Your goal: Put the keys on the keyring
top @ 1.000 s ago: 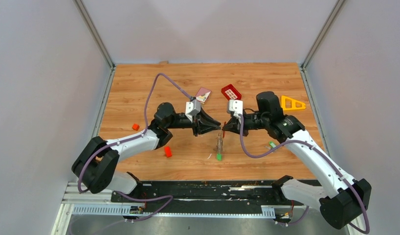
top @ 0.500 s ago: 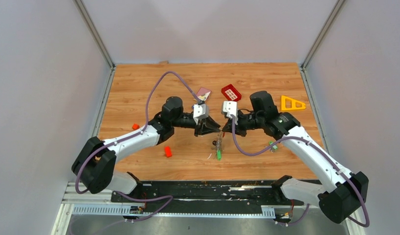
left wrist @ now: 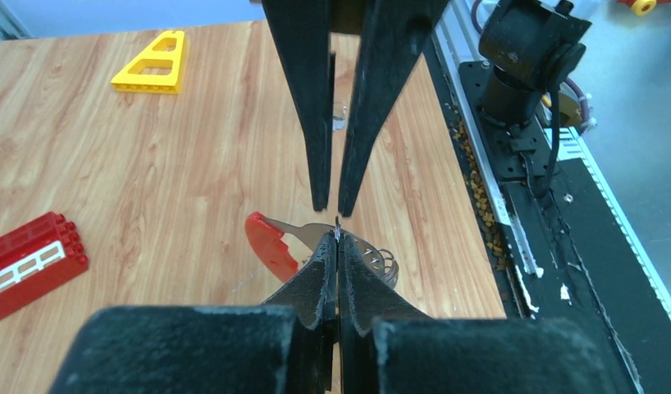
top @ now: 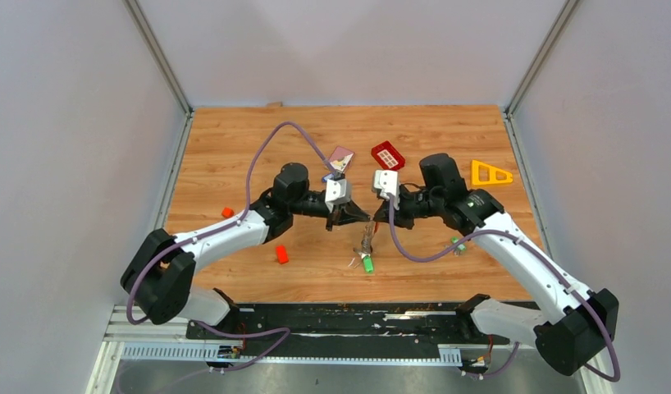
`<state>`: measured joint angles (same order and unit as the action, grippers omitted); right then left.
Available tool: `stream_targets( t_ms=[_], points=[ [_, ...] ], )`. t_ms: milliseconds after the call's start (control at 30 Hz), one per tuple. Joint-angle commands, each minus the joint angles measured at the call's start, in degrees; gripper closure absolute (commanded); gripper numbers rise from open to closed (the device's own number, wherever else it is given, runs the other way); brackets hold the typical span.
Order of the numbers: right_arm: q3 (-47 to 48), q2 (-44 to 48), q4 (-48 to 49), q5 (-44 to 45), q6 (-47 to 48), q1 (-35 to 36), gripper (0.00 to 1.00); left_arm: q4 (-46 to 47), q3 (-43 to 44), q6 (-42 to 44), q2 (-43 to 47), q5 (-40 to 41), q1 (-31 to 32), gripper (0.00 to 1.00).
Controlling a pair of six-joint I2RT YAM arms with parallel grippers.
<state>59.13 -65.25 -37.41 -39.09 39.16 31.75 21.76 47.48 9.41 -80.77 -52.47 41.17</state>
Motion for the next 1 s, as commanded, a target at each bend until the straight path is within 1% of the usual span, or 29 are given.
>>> stream_targets(
  t_ms=[0,100,200,333,400,567,633,767,867,967],
  points=[
    [-2.24,5.59,5.3,-1.98,0.43,0.29,0.84,6.48,-4.15,2.06,3.91,-2.35,0.27,1.0],
    [-5.77,9.38,8.66,-4.15,1.22,0.3,0.76,7.72,-7.02,7.18,6.01,-2.44,0.23,1.0],
    [-7.77,11.49,9.38,-6.56,2.7,0.27,0.71,4.62,-8.41,16.4,8.23,-2.55,0.23,1.0],
    [-9.12,11.44,9.39,-8.27,3.83,0.41,0.69,3.05,-10.94,25.98,11.5,-1.94,0.24,1.0],
    [-9.53,10.76,9.36,-9.1,4.15,0.82,0.69,0.75,-11.74,31.44,12.76,-1.94,0.23,1.0],
    [-9.78,9.12,9.53,-7.32,5.33,3.16,0.7,-1.44,-13.97,40.36,14.4,-0.62,0.23,1.0],
    [-9.83,8.62,9.59,-6.58,5.65,4.22,0.71,-1.49,-14.84,43.16,14.94,0.24,0.3,1.0],
    [-9.87,7.84,9.94,-5.33,5.78,5.53,0.74,-0.71,-16.09,45.71,15.22,1.39,0.53,1.0],
    [-9.72,7.14,10.15,-3.74,6.25,6.89,0.74,-0.75,-16.24,45.65,14.66,1.45,0.91,1.0],
    [-9.39,6.22,10.65,-1.67,6.71,8.33,0.74,-0.69,-15.83,43.83,14.13,1.24,1.19,1.0]
  ],
)
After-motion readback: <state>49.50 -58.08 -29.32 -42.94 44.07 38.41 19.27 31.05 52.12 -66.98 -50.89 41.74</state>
